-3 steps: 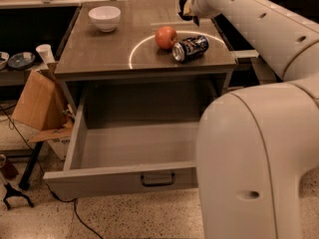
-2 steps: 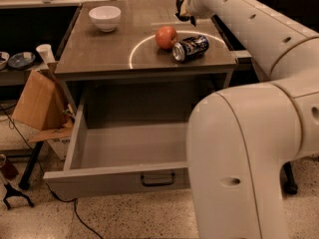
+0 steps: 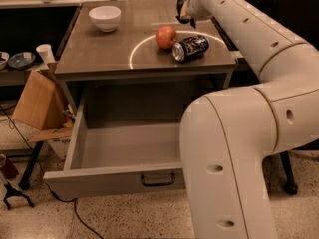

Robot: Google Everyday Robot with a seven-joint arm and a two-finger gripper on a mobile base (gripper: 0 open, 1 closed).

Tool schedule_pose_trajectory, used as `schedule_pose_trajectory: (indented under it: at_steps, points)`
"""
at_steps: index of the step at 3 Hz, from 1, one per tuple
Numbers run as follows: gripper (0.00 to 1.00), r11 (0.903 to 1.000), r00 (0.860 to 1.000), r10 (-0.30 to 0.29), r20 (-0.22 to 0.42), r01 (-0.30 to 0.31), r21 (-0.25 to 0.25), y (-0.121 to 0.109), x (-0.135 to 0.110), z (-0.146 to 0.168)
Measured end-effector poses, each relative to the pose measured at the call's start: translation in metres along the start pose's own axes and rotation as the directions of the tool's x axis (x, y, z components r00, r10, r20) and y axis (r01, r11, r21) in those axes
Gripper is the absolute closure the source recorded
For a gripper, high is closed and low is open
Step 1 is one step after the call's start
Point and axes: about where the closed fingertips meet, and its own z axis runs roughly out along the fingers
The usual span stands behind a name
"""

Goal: Pick blue chip bag from top drawer and place on counter

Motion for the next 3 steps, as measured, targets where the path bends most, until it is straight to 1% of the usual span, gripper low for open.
schedule_pose_trajectory:
  at_steps: [1, 2, 3]
  points:
    - [0.35, 0.9999, 1.0, 0.009, -0.003, -0.009, 0.006, -0.005, 0.0, 0.004]
    - [0.04, 0.9998, 1.0, 0.018, -0.006, -0.018, 0.012, -0.012, -0.001, 0.006]
    - [0.0, 0.9997, 1.0, 0.023, -0.01, -0.023, 0.013, -0.016, -0.001, 0.006]
